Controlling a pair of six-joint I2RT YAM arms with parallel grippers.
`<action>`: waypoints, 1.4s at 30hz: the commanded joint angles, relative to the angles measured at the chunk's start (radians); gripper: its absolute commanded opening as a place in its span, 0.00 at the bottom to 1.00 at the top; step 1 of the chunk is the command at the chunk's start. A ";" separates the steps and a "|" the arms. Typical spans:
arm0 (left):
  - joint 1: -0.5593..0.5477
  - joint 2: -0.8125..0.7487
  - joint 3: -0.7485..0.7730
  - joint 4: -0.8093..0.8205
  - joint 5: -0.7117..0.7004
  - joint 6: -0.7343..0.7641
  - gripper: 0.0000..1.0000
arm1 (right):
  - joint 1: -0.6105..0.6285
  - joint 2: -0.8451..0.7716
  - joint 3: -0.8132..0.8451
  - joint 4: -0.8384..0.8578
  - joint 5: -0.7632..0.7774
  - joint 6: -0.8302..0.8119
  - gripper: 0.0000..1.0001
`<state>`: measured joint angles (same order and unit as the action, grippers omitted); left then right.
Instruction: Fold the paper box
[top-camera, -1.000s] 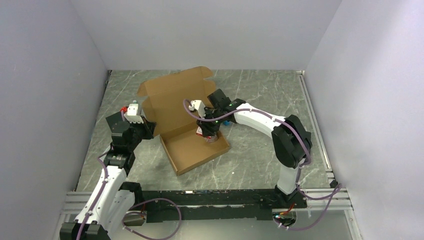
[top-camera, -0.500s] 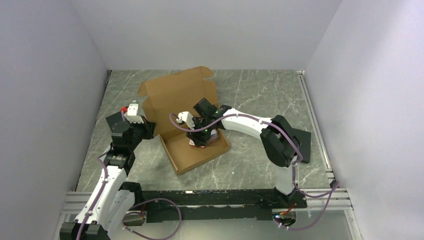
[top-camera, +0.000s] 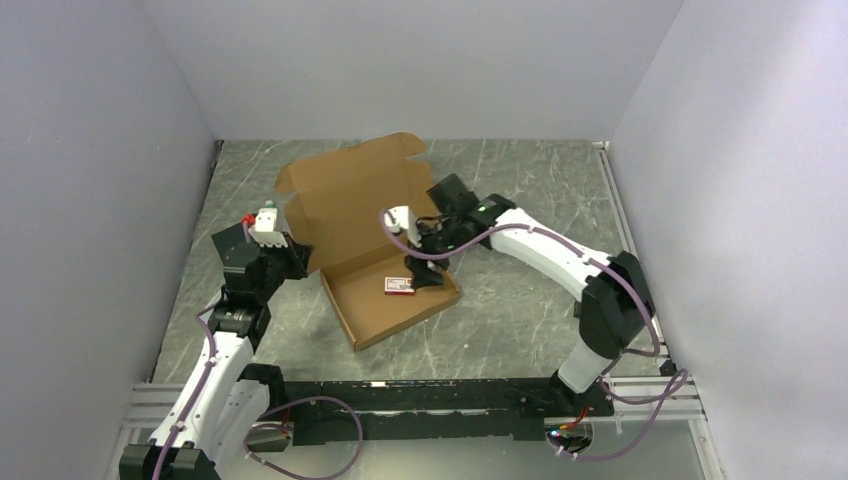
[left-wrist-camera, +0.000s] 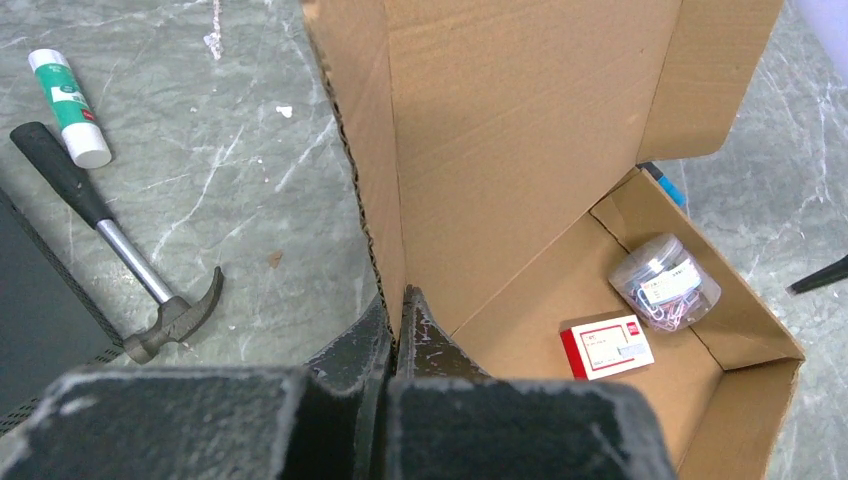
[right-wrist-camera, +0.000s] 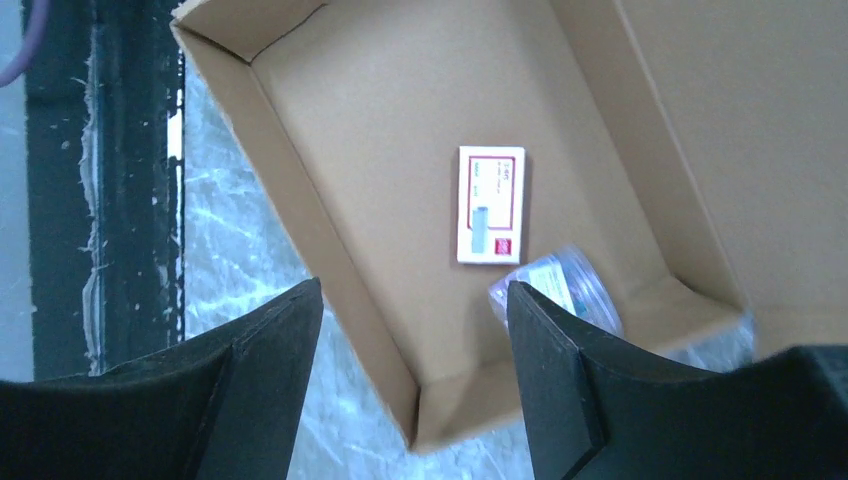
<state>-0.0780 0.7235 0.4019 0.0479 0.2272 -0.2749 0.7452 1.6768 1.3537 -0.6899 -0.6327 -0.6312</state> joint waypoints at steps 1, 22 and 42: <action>-0.005 -0.010 0.001 0.048 0.003 0.009 0.00 | -0.141 -0.081 -0.044 -0.054 -0.215 -0.096 0.71; -0.009 -0.021 0.004 0.027 -0.037 0.009 0.00 | -0.269 0.101 -0.157 0.483 0.464 0.456 0.71; -0.023 -0.015 0.018 -0.043 -0.213 -0.033 0.00 | -0.256 0.332 0.002 0.429 0.562 0.507 0.52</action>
<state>-0.0948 0.7151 0.3985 -0.0124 0.0685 -0.2993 0.4877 1.9987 1.3148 -0.2596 -0.0994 -0.1318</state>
